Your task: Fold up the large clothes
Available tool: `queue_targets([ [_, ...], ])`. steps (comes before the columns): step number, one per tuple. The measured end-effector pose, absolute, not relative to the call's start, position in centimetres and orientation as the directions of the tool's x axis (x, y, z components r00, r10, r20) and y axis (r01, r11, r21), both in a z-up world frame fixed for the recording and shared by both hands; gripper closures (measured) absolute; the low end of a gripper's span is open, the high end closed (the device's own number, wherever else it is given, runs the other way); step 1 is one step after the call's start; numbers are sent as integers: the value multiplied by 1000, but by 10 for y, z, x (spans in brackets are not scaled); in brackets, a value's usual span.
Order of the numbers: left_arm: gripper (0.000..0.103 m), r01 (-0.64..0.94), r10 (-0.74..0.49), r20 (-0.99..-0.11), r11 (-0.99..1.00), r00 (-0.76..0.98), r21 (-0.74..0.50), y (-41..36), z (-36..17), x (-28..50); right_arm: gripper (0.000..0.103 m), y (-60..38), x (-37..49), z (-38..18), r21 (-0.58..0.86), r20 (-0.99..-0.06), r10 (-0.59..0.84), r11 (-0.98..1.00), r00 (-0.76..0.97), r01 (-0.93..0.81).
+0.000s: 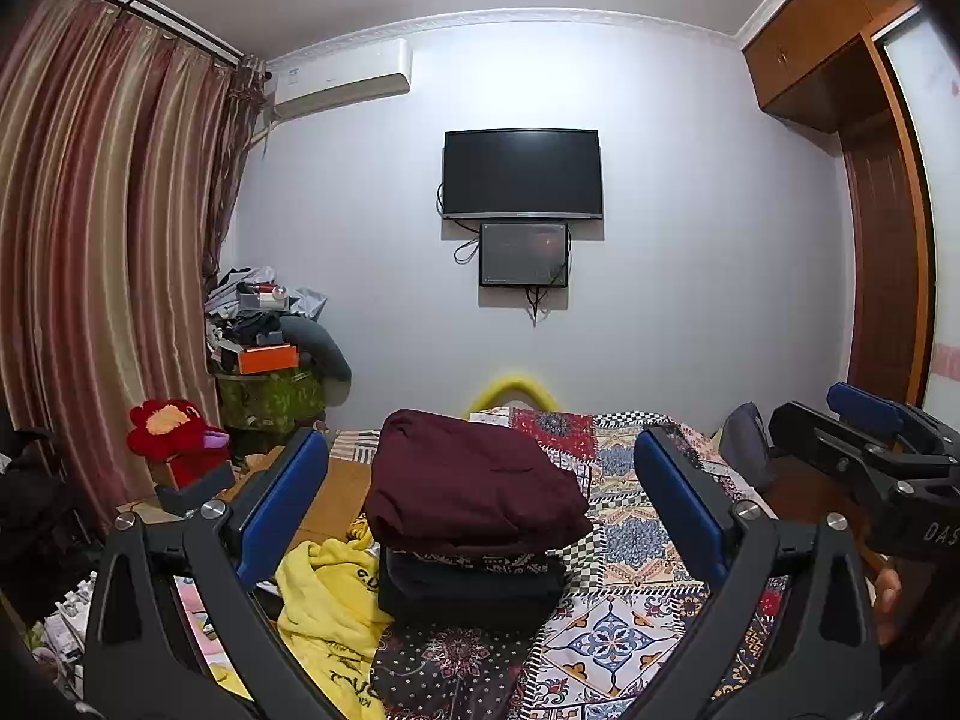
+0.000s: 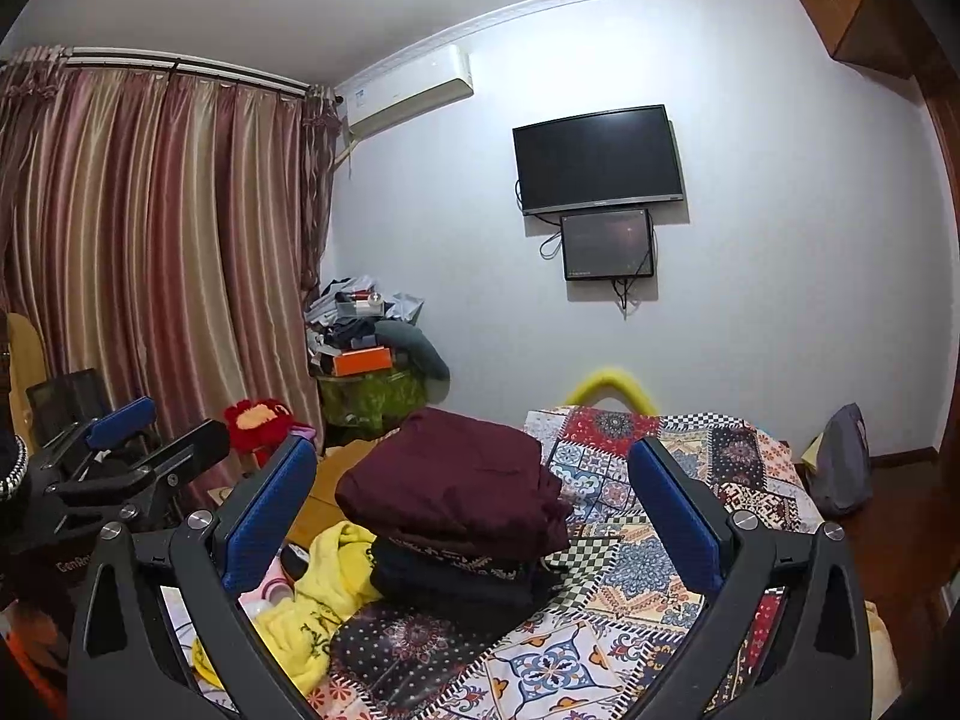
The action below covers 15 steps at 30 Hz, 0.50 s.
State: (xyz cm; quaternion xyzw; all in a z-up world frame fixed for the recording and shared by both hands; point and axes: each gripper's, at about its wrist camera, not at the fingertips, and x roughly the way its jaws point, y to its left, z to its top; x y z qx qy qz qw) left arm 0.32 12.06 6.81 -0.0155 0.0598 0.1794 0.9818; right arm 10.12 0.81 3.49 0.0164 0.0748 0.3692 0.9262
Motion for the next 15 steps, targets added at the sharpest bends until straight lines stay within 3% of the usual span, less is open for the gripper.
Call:
queue_targets([
  [15,1,-332,329,-129,943,936,-6,123,64,9,0,8,105,31,99,-148,681,731,717,-675],
])
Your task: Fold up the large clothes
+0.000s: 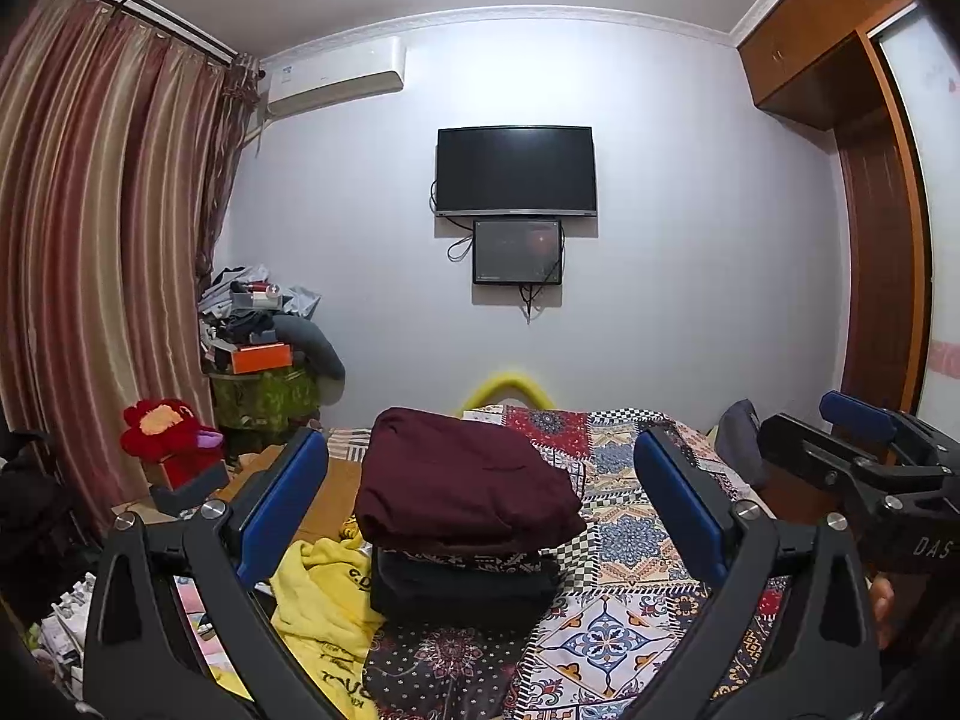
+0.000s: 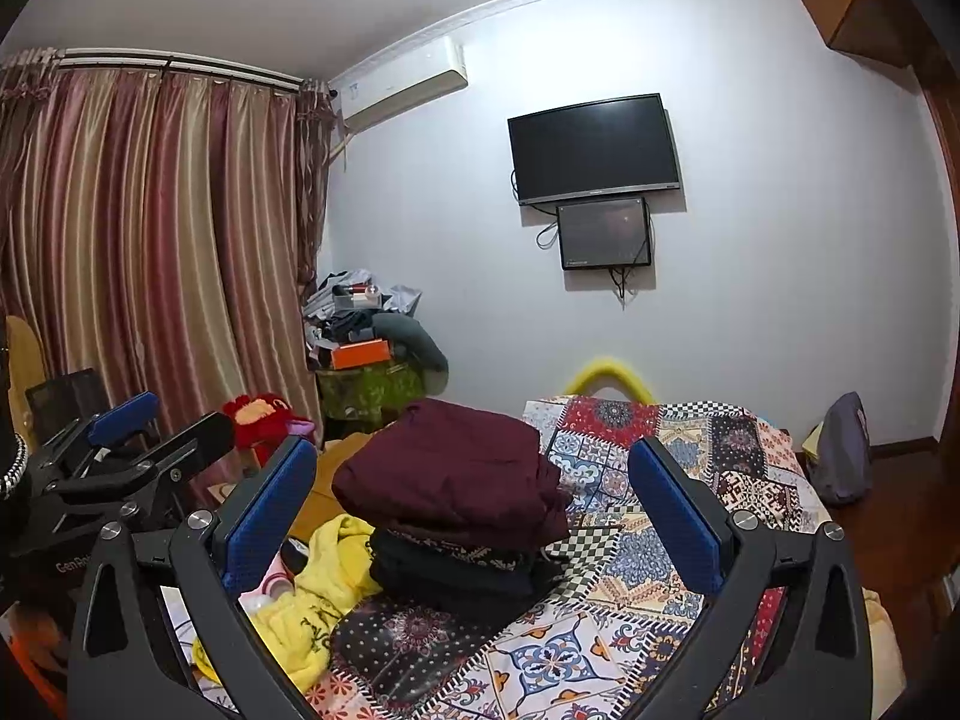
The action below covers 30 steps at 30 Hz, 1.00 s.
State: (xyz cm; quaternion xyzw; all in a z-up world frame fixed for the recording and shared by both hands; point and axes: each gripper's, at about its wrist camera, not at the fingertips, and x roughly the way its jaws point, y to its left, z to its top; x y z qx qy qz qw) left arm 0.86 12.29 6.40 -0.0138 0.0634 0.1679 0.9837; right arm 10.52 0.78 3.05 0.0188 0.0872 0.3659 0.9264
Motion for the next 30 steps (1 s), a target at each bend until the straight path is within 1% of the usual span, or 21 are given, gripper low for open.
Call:
queue_targets([
  [9,1,-308,303,-146,951,942,-12,128,64,11,0,7,107,31,104,-148,677,736,721,-669],
  [30,1,-324,315,-156,946,936,-30,135,60,11,0,12,108,28,100,-160,673,739,722,-666],
])
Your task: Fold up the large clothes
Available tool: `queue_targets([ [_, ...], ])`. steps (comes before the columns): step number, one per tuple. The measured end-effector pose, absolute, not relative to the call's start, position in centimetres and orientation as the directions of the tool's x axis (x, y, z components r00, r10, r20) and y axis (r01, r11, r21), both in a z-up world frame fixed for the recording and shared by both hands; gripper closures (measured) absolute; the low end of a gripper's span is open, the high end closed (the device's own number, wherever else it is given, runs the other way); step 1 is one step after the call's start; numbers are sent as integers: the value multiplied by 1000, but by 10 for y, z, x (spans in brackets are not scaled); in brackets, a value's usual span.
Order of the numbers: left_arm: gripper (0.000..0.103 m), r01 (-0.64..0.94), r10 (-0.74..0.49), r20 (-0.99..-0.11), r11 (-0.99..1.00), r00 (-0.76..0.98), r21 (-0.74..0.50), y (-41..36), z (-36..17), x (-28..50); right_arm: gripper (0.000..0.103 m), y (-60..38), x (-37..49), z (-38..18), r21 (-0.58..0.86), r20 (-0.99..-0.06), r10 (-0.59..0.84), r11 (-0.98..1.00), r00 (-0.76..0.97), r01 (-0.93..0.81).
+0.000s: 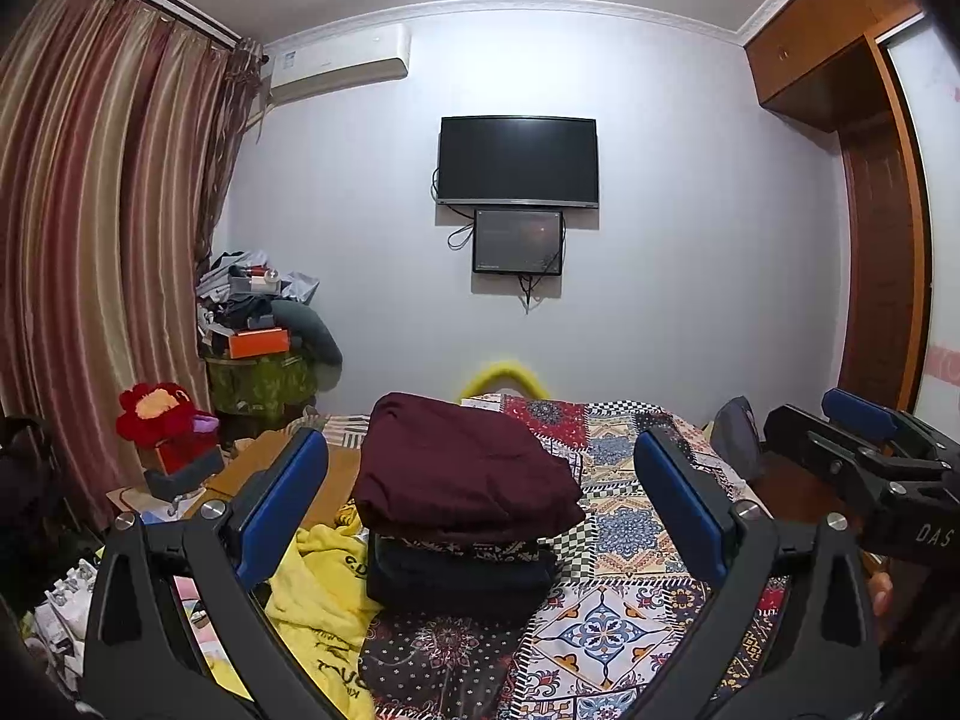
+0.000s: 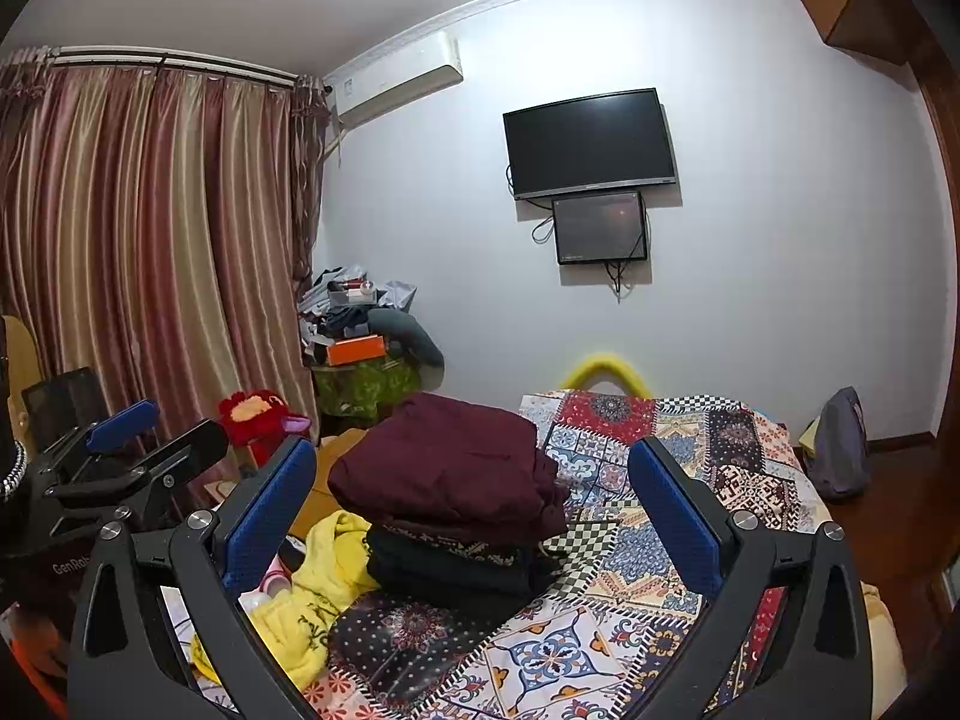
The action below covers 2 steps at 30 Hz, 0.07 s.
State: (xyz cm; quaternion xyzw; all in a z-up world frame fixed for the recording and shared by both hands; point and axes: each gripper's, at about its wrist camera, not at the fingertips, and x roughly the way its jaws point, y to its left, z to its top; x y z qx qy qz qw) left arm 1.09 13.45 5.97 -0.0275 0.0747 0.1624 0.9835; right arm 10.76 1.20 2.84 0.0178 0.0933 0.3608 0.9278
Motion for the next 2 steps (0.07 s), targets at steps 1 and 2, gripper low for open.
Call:
queue_targets([
  [1,1,-324,316,-157,946,936,-28,135,60,11,0,12,108,28,100,-160,673,738,722,-667],
  [2,1,-326,318,-159,945,935,-25,135,60,12,0,13,108,28,100,-160,673,739,722,-666],
])
